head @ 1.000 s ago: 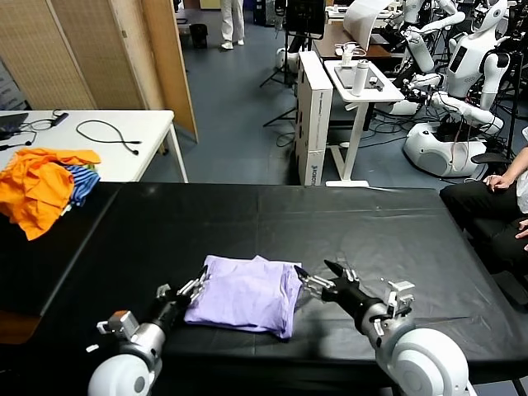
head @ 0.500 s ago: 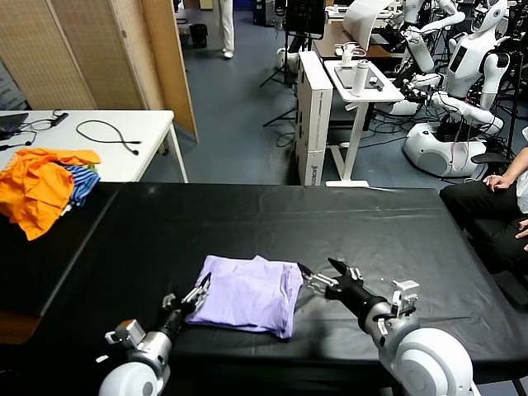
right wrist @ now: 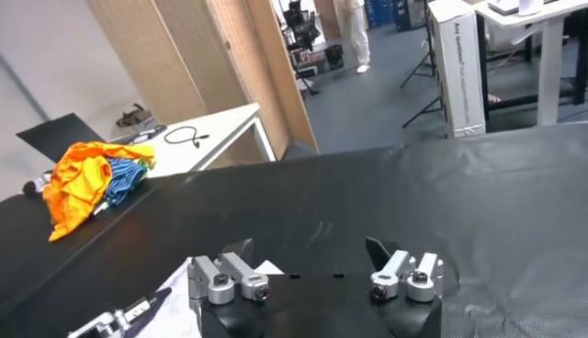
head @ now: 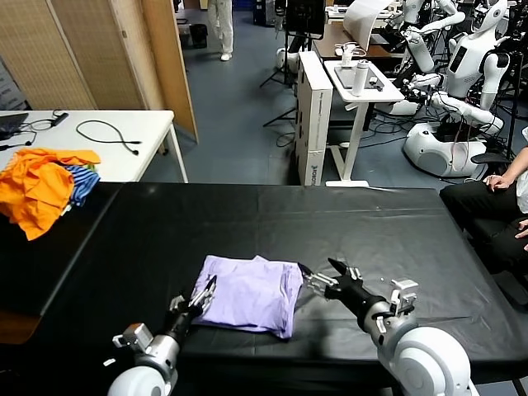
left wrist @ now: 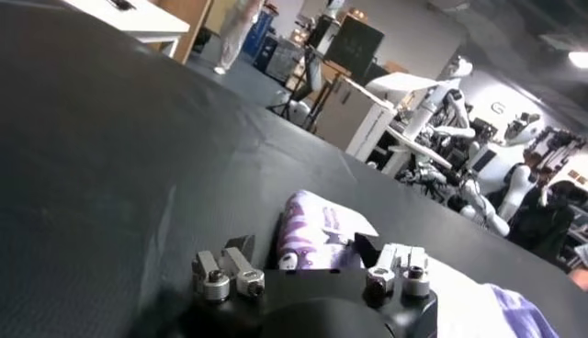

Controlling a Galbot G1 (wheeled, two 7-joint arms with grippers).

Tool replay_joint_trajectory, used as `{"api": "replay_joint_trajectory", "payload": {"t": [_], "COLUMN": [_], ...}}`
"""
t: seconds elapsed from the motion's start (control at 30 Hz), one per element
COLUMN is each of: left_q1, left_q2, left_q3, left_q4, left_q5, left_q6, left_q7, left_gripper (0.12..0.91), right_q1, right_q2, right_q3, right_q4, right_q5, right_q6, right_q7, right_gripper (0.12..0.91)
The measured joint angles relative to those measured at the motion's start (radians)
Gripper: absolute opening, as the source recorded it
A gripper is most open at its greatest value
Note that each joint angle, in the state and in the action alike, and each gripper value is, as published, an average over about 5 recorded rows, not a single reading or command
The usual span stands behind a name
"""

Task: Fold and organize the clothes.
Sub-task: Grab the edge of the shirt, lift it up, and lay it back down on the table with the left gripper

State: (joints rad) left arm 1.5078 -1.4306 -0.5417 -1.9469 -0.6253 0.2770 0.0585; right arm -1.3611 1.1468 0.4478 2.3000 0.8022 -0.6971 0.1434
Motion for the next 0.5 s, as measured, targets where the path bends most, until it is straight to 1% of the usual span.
{"api": "replay_joint_trajectory", "payload": {"t": [0.03, 0.13, 0.17, 0.3, 0.37, 0.5], "left_q1": [0.000, -0.001, -0.002, -0.002, -0.003, -0.009], "left_q2": [0.001, 0.002, 0.003, 0.007, 0.012, 0.030], "left_q3": [0.000, -0.002, -0.003, -0.006, -0.007, -0.019], "left_q4": [0.000, 0.000, 0.000, -0.006, -0.012, -0.029], "left_q5": [-0.007, -0.031, -0.039, -0.064, -0.061, -0.009], "left_q6": [0.000, 0.004, 0.007, 0.023, 0.028, 0.032], "left_q7": [0.000, 0.000, -0.001, -0.004, -0.008, -0.021], "left_gripper": [0.722, 0.551, 0.475, 0.239, 0.185, 0.188], "right_q1": [0.000, 0.002, 0.003, 0.005, 0.005, 0.006], "right_q2": [0.001, 0.003, 0.004, 0.006, 0.008, 0.012], "right_q3": [0.000, -0.002, -0.003, -0.004, -0.005, -0.006], "right_q4": [-0.001, -0.006, -0.008, -0.013, -0.016, -0.023], "right_q5": [0.000, -0.002, -0.002, -0.005, -0.006, -0.011], "right_q6": [0.000, 0.000, 0.000, 0.001, 0.001, 0.004], "right_q7": [0.000, 0.000, 0.000, 0.000, 0.000, 0.000], "right_gripper": [0.907, 0.907, 0.907, 0.907, 0.907, 0.907]}}
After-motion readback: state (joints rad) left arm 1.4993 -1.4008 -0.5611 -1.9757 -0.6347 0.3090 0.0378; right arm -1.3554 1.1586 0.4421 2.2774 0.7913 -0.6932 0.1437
